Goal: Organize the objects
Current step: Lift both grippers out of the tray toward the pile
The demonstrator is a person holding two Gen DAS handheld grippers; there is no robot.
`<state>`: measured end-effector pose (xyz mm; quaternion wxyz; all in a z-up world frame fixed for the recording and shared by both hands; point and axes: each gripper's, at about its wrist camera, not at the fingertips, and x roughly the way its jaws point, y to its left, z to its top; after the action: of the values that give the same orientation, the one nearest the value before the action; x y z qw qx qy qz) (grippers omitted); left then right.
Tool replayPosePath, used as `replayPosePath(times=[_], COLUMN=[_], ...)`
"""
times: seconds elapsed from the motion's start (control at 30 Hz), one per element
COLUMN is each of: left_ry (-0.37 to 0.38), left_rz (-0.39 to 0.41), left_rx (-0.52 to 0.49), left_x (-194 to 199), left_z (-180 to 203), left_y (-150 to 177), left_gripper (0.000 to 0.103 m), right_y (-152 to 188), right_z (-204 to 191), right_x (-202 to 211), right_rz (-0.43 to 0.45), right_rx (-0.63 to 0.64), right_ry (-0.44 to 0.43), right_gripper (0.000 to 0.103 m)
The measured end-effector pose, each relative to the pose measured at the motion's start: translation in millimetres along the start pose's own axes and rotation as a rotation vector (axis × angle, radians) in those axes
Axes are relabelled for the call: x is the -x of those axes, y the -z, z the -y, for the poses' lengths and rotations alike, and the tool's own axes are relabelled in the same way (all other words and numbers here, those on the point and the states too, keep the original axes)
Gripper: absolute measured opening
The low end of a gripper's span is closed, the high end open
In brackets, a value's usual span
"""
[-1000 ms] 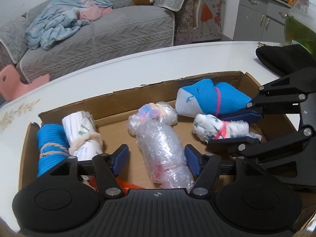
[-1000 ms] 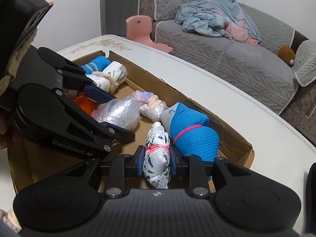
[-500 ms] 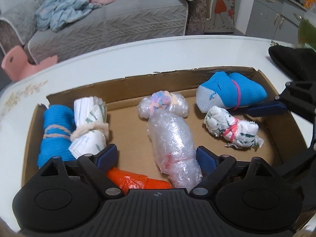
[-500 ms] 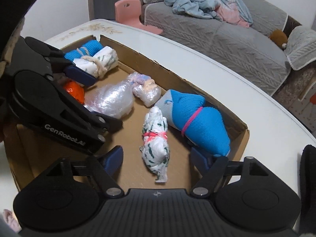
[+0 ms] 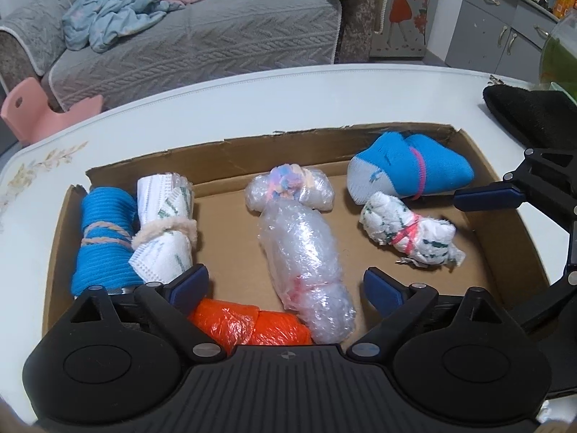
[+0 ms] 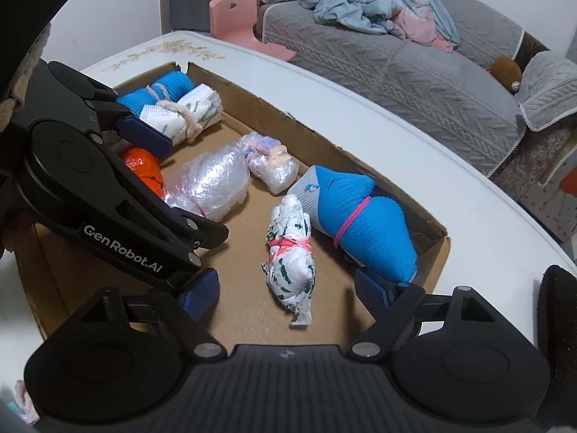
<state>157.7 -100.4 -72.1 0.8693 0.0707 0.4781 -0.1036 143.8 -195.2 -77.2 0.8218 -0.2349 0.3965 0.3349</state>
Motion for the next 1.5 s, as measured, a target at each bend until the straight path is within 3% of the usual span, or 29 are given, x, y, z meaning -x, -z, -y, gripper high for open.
replayPosePath(times=[0.3,0.7,1.13,1.37,1.5], left_ry=[-0.005,-0.002,-0.001,-0.104,-0.125], left_rz=[-0.013,0.068,0.149,0.258,0.262], left_rx=[0.0,0.009,0.088,0.15,0.17], left_x=[23.7,87.0,133.6,142.0,132.2], left_z=[5.5,0.9,-15.1,-18.5,-13.2], left_y=[1.9,35.9,120.2,184.2,210.3], left_gripper=[0.097,0.102,0.102,0.102,0.102], right_y=[-1.0,17.2,78.7,135.6,156.1], right_z=[-8.9,-26.2,-47.9,-49.7,-45.6], right_x=[19.3,68.2,113.9,123.8,111.2], right_rz=[0.012,0.093,0.185,0.367,0.395], right_rx=[0.001,-0.024,-0.113,-0.179,-0.19], right_ry=[0.002,0.005,-0.002,0.065,0.12], right_gripper=[0.084,0.091,0.096,0.097,0.096])
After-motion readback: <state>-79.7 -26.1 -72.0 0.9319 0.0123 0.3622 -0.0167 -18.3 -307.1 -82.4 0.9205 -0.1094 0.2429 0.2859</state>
